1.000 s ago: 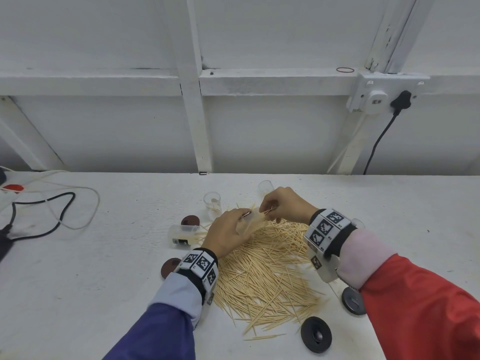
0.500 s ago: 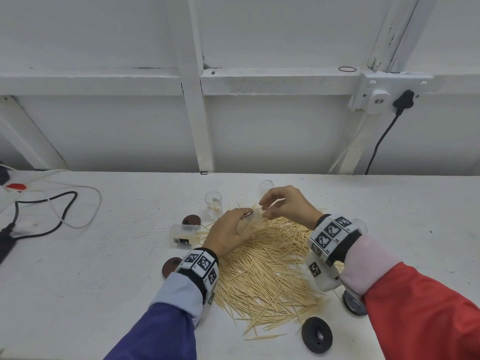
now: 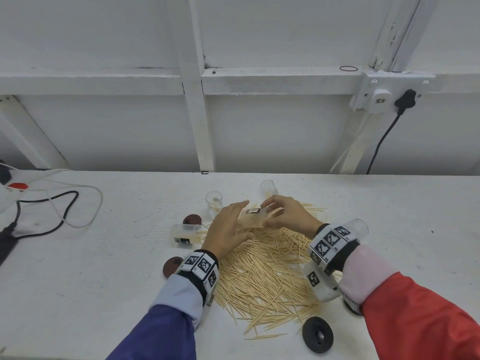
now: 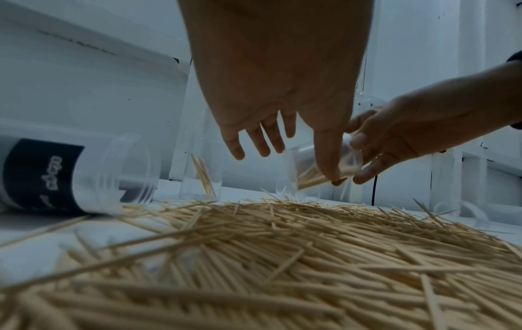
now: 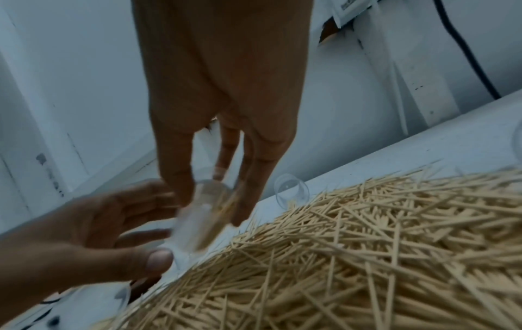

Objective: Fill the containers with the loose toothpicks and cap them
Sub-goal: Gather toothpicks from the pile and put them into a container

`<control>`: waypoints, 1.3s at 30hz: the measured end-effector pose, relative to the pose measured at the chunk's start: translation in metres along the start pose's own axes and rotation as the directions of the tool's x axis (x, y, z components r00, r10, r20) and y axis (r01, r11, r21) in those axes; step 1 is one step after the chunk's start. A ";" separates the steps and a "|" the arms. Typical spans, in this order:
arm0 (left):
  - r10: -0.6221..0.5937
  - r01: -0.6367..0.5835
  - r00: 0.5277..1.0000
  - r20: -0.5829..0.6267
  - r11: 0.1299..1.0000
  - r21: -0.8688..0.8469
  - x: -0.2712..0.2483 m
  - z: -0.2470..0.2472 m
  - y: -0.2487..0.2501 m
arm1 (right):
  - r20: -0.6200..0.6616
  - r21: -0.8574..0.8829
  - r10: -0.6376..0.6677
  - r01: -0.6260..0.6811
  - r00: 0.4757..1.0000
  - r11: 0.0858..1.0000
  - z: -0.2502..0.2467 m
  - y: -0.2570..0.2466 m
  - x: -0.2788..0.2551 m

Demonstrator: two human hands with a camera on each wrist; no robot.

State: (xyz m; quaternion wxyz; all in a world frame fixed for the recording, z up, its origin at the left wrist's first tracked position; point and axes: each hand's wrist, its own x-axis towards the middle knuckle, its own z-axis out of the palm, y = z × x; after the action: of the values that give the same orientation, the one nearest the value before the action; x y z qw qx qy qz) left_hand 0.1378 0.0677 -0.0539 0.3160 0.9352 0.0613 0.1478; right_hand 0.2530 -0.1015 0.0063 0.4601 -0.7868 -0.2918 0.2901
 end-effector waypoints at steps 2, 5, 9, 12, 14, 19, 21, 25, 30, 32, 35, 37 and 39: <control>0.007 -0.006 1.000 -0.010 1.000 0.007 0.000 0.001 -0.003 | 0.051 0.069 0.031 -0.035 0.998 0.997 0.000 0.000 0.000; 0.026 -0.025 1.000 -0.017 0.999 0.037 0.000 0.001 -0.005 | 0.063 0.132 0.045 -0.052 0.997 0.990 -0.002 -0.002 -0.002; 0.043 -0.042 0.999 -0.033 0.998 0.049 -0.001 0.003 -0.005 | 0.099 0.099 0.040 -0.050 0.994 0.994 -0.005 0.000 0.000; 0.065 -0.061 0.997 -0.043 0.995 0.083 -0.001 0.006 -0.004 | 0.092 0.056 0.037 -0.043 0.995 0.997 -0.004 0.001 -0.001; 0.085 -0.079 0.995 -0.047 0.991 0.105 -0.002 0.008 -0.004 | 0.092 0.057 0.027 -0.033 0.995 0.998 -0.003 0.001 -0.002; 0.118 -0.107 0.990 -0.080 0.986 0.131 -0.004 0.012 -0.003 | 0.161 0.121 -0.004 -0.016 0.987 0.993 -0.006 0.003 -0.005; 0.118 -0.102 0.988 -0.100 0.984 0.147 -0.004 0.013 -0.002 | 0.189 0.142 -0.005 -0.023 0.982 0.990 -0.010 0.004 -0.004; 0.097 -0.077 0.989 -0.110 0.983 0.168 -0.004 0.014 -0.001 | -0.046 -0.221 0.012 -0.022 0.999 0.975 -0.023 0.013 0.003; 0.082 -0.066 0.993 -0.081 0.981 0.184 -0.005 0.015 0.001 | 0.004 -0.770 0.238 -0.149 0.971 0.620 -0.035 0.034 -0.001; 0.075 -0.059 0.994 -0.076 0.981 0.186 -0.004 0.017 0.002 | 0.040 -0.795 0.310 -0.158 0.950 0.586 -0.034 0.042 -0.005; 0.060 -0.047 0.996 -0.069 0.982 0.180 -0.003 0.020 0.002 | 0.044 -0.829 0.248 -0.103 0.968 0.549 -0.027 0.049 -0.009; 0.059 -0.047 0.996 -0.062 0.984 0.173 -0.003 0.021 0.002 | 0.055 -0.844 0.174 -0.048 0.983 0.535 -0.024 0.049 -0.010; 0.056 -0.046 0.997 -0.054 0.983 0.177 -0.003 0.021 0.002 | 0.071 -0.835 0.131 -0.013 0.989 0.550 -0.023 0.048 -0.011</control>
State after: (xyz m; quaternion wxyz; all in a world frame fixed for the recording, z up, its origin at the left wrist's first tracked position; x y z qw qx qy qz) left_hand 0.1419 0.0536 -0.0697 0.2266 0.9559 0.0593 0.1774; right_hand 0.2715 -0.1416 -0.0253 0.0022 -0.9021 -0.3900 0.1849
